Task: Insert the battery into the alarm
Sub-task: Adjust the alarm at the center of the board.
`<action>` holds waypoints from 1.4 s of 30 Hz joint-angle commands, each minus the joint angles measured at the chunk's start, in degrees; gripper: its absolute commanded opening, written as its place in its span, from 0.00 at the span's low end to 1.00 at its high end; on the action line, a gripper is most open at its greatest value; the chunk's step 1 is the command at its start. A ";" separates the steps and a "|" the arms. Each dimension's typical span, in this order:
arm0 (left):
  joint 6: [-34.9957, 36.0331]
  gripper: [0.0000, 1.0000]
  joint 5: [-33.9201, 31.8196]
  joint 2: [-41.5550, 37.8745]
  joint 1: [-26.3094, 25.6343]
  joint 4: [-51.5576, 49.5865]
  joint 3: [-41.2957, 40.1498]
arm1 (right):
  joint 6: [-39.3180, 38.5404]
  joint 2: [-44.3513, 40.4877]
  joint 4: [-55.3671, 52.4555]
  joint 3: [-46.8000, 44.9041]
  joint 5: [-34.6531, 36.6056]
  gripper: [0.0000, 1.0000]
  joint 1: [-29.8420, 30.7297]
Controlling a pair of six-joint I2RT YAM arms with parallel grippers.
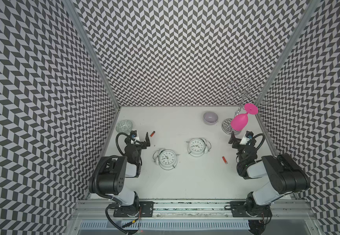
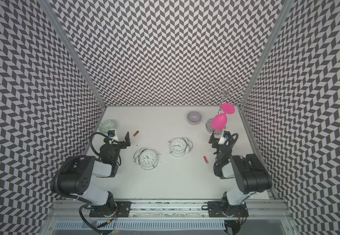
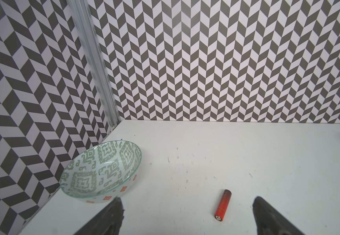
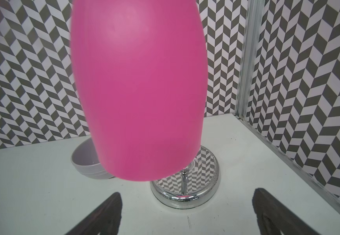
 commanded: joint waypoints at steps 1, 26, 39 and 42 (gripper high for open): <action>-0.09 0.99 0.26 -1.12 -0.39 0.10 -0.70 | -0.74 -1.20 2.85 -0.44 -0.38 0.99 -0.43; 0.51 0.99 -15.24 -15.88 -6.68 -11.00 -0.78 | -0.22 -18.26 -8.02 -4.31 -0.44 0.99 -0.30; -10.23 0.99 -22.74 -27.22 -40.58 -39.10 14.57 | 25.20 -36.63 -44.21 3.86 -20.60 1.00 -0.25; -13.46 0.99 -19.69 -28.02 -45.63 -41.40 14.65 | 26.04 -35.69 -50.72 6.46 -30.87 0.98 -0.23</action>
